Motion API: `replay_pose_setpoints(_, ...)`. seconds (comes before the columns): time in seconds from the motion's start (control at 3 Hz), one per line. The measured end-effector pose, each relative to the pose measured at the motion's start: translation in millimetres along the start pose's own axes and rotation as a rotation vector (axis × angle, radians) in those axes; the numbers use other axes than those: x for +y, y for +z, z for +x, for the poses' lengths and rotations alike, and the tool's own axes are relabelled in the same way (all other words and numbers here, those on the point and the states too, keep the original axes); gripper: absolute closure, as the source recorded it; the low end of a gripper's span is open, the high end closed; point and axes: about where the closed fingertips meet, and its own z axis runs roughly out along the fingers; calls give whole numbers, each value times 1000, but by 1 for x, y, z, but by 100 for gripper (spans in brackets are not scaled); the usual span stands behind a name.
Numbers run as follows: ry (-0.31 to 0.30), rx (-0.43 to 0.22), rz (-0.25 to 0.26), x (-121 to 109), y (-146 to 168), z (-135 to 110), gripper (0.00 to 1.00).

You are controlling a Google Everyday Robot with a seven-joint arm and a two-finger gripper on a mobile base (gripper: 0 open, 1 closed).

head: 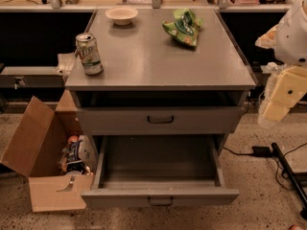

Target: Close middle drawer

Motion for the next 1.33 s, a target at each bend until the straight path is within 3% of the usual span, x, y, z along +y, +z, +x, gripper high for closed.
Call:
replay_pose_setpoints(0.33,7,-3,-6,1,4,0,0)
replay_pose_setpoints(0.67,82,-36,-81,12,44,-1,0)
replay_pose_setpoints(1.33,267,0,-128,80,162,5,0)
